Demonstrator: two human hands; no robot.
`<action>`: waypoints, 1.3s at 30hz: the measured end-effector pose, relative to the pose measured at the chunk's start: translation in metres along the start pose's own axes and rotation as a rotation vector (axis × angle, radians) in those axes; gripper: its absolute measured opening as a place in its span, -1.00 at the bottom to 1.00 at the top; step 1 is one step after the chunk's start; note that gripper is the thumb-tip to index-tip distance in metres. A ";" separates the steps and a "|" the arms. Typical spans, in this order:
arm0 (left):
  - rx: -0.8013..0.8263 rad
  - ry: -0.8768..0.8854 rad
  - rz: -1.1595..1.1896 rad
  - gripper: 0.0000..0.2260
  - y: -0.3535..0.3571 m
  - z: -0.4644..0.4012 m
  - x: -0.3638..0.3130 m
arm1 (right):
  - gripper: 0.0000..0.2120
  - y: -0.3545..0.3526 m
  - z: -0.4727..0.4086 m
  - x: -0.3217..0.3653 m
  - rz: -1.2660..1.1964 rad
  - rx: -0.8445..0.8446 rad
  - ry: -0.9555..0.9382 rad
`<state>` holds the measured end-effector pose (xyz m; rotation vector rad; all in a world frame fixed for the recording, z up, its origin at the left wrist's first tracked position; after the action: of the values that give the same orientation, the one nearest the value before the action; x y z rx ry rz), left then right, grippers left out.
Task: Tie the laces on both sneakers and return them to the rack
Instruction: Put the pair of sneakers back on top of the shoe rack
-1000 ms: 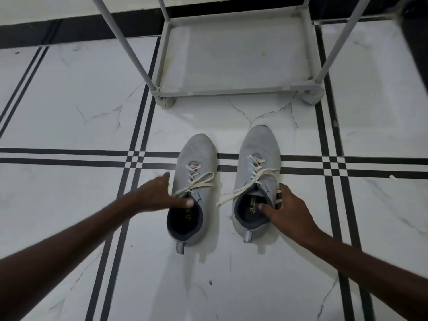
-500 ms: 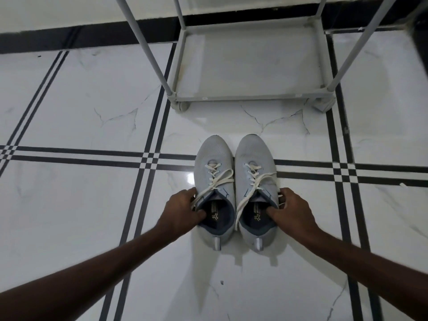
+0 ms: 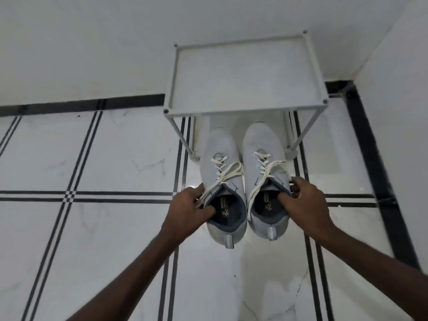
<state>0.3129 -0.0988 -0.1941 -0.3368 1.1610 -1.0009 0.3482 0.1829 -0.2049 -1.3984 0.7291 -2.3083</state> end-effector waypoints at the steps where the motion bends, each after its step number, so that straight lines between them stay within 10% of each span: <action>1: -0.015 0.010 0.009 -0.79 -0.021 0.007 -0.016 | -0.72 -0.017 0.007 0.022 0.001 -0.018 -0.005; 19: -0.141 0.132 0.075 -0.84 -0.315 -0.029 -0.241 | -0.80 -0.222 -0.031 0.309 -0.032 -0.123 -0.051; 39: -0.005 -0.074 0.043 -0.93 -0.175 -0.319 -0.132 | -0.90 -0.095 -0.320 0.183 0.043 0.016 0.136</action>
<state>-0.0564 -0.0081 -0.1245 -0.3487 1.1000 -0.9410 -0.0222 0.2416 -0.1411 -1.2168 0.7704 -2.3879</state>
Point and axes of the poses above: each hand's wrist, its own z-axis away from the middle knuckle, its own y-axis out of the palm, x = y × z, the point moved 6 cm from there along -z, towards the middle knuckle, and after that the axes turned 8 degrees about x, right-handed, at the moved point
